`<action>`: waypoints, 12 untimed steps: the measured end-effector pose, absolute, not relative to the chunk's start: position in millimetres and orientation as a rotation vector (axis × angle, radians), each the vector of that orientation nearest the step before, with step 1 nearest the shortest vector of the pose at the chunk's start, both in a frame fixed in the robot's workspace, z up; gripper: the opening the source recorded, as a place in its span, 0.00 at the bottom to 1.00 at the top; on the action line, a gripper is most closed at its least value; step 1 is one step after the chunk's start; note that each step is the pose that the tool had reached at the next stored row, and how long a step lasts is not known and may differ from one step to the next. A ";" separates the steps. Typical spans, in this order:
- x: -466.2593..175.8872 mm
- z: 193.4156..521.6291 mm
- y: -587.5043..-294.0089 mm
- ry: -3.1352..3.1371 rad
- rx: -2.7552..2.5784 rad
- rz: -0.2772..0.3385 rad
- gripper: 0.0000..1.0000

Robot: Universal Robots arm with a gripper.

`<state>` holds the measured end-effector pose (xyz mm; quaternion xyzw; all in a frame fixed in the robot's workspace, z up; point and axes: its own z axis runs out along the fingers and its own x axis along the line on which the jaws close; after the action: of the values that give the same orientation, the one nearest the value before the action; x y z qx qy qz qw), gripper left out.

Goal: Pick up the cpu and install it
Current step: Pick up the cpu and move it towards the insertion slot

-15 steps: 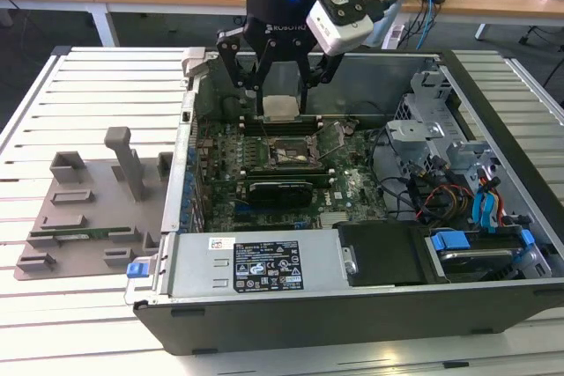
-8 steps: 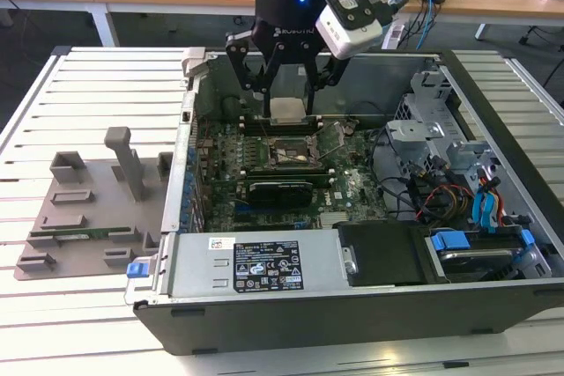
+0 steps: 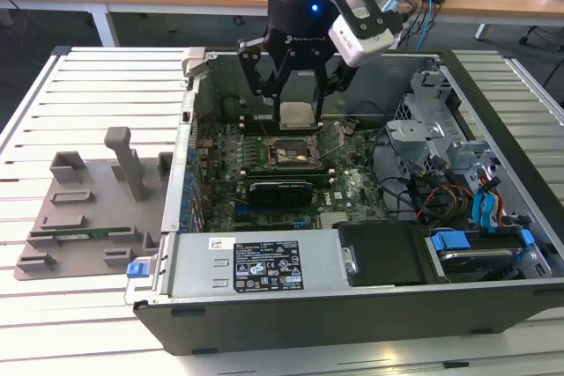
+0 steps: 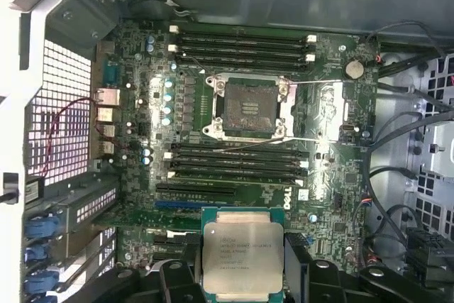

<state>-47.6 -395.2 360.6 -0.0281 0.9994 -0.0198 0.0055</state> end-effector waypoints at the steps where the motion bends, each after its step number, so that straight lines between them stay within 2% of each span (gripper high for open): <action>1: -46.0 359.5 -395.2 3.129 -0.088 -0.062 0.55; 12: -39.5 344.6 -391.6 3.129 -0.088 -0.062 0.55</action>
<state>-39.5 -391.6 344.6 -0.0281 0.9994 -0.0198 0.0053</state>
